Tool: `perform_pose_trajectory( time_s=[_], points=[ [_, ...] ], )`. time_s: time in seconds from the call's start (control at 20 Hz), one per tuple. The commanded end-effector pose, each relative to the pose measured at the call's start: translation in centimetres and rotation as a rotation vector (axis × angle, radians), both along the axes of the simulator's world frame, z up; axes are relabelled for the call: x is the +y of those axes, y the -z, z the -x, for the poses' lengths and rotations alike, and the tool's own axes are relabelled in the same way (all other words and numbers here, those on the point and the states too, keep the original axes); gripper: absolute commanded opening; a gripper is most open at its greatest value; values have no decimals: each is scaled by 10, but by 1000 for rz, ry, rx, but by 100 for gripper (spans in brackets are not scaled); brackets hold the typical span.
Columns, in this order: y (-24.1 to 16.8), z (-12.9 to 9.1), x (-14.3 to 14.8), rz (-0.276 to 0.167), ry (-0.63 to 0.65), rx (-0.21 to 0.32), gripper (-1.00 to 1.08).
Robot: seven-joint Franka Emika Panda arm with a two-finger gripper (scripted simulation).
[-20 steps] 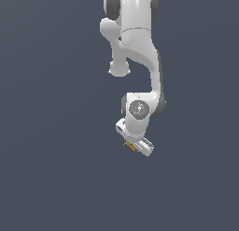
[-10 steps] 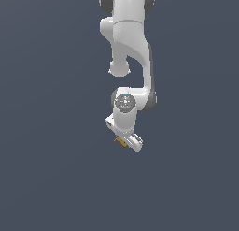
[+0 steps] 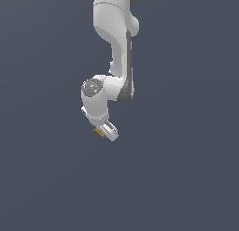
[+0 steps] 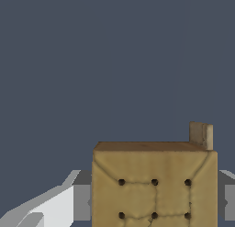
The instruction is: Pick up the object and move it to a goal position.
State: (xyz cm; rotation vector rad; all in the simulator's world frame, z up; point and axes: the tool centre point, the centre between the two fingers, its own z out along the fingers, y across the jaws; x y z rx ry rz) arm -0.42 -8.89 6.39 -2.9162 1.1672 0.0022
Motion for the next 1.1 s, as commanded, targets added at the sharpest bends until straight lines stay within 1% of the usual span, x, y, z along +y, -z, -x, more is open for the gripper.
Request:
perform_pose_trajectory(
  time_s=[0.0, 0.3, 0.55, 0.8, 1.05],
  points=[
    [-11, 9, -30, 0, 0, -1, -100],
    [-32, 27, -92, 0, 0, -1, -100],
    [-44, 36, -127, 0, 0, -1, -100],
    [-50, 40, -144, 0, 0, -1, -100],
    [-50, 38, -143, 1, -1, -1, -100]
  ],
)
